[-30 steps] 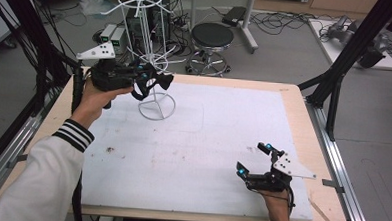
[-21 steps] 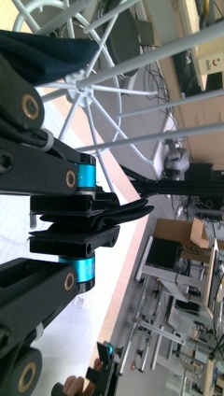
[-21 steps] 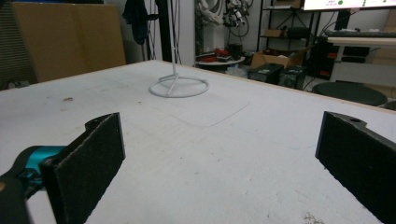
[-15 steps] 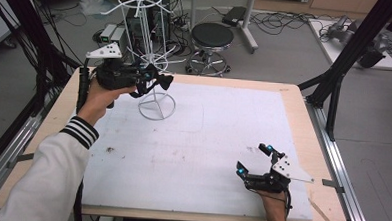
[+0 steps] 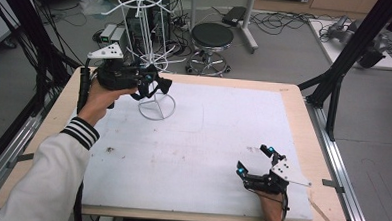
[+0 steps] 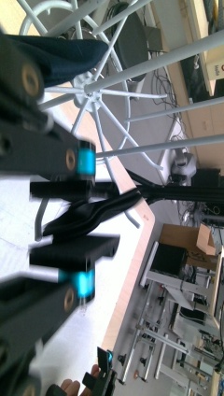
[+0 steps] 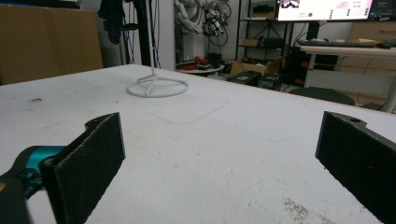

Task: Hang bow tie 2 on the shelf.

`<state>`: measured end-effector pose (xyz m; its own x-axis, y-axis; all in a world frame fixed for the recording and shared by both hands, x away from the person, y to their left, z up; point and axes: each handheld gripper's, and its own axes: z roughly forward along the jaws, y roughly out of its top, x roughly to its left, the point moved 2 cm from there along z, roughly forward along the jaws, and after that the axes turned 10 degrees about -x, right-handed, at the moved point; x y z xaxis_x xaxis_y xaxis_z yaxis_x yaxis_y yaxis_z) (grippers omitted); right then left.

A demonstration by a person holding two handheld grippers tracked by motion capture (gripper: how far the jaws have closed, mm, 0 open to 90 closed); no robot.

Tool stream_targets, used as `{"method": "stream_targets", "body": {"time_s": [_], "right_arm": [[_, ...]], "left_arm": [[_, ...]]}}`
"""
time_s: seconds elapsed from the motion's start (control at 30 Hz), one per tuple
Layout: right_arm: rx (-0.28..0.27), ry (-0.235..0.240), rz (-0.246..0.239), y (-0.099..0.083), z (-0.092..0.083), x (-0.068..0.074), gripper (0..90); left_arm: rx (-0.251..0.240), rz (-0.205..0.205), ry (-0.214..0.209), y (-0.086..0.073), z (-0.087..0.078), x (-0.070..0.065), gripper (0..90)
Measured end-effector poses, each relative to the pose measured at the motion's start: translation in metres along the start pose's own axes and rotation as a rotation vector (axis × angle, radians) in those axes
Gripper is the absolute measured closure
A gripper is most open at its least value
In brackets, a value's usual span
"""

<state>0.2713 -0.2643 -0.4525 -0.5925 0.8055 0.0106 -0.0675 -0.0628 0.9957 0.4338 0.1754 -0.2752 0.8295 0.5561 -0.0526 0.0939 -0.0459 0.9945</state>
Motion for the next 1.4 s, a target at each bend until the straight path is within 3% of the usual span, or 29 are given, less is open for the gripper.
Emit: {"method": "stream_targets", "body": {"time_s": [0.03, 0.1, 0.2, 0.33, 0.47, 0.57, 1.03, 1.4], "right_arm": [[0.002, -0.001, 0.001, -0.001, 0.000, 0.000, 0.6], [-0.009, 0.001, -0.001, -0.001, 0.000, -0.001, 0.6], [-0.011, -0.002, 0.011, -0.001, -0.001, -0.001, 0.6], [-0.012, -0.004, 0.005, -0.001, -0.001, -0.001, 0.6], [-0.017, -0.004, 0.013, -0.001, -0.002, -0.001, 0.6], [-0.030, -0.007, 0.008, -0.002, -0.003, -0.001, 0.6], [-0.038, -0.005, -0.009, -0.002, -0.004, 0.000, 0.6], [-0.041, -0.008, -0.019, -0.002, -0.004, 0.002, 0.6]], "left_arm": [[-0.002, 0.001, 0.009, 0.001, 0.000, -0.001, 61.9], [-0.012, 0.003, 0.003, 0.002, -0.001, -0.002, 59.2], [-0.032, -0.002, 0.011, 0.004, -0.001, -0.004, 35.2], [-0.102, 0.028, -0.044, 0.009, -0.007, -0.009, 15.8], [-0.104, 0.037, -0.046, 0.013, -0.012, -0.016, 2.2], [-0.114, 0.068, -0.061, 0.010, -0.018, -0.021, 1.7], [-0.171, 0.094, -0.063, -0.015, -0.054, -0.037, 1.7], [-0.183, 0.137, -0.012, -0.063, -0.083, -0.057, 1.7]]}}
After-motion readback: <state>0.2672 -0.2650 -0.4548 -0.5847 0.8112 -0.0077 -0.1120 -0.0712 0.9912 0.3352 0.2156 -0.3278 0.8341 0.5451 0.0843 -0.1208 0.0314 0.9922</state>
